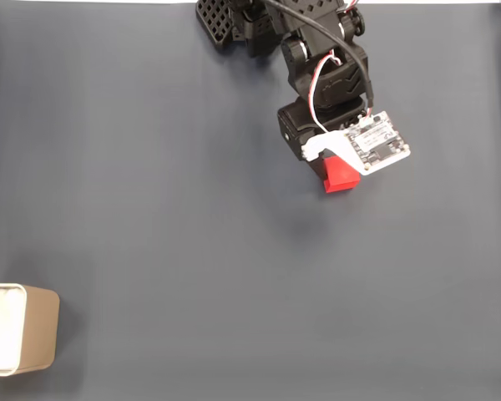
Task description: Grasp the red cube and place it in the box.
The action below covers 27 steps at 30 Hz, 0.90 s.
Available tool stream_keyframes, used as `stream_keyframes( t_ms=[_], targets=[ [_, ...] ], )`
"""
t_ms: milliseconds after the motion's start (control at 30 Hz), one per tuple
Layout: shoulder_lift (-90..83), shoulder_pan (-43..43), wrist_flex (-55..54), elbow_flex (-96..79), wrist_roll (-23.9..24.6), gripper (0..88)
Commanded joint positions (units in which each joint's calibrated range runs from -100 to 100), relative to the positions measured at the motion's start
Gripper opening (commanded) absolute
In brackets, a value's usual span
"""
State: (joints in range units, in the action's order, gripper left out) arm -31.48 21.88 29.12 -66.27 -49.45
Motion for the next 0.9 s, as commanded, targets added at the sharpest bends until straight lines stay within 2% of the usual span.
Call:
stream_keyframes(
  t_ms=[0, 867],
  targets=[
    [-0.06, 0.99, -0.92, 2.86, 0.93, 36.7],
    [-0.24, 4.82, -0.59, 3.5, 0.59, 36.7]
  ],
)
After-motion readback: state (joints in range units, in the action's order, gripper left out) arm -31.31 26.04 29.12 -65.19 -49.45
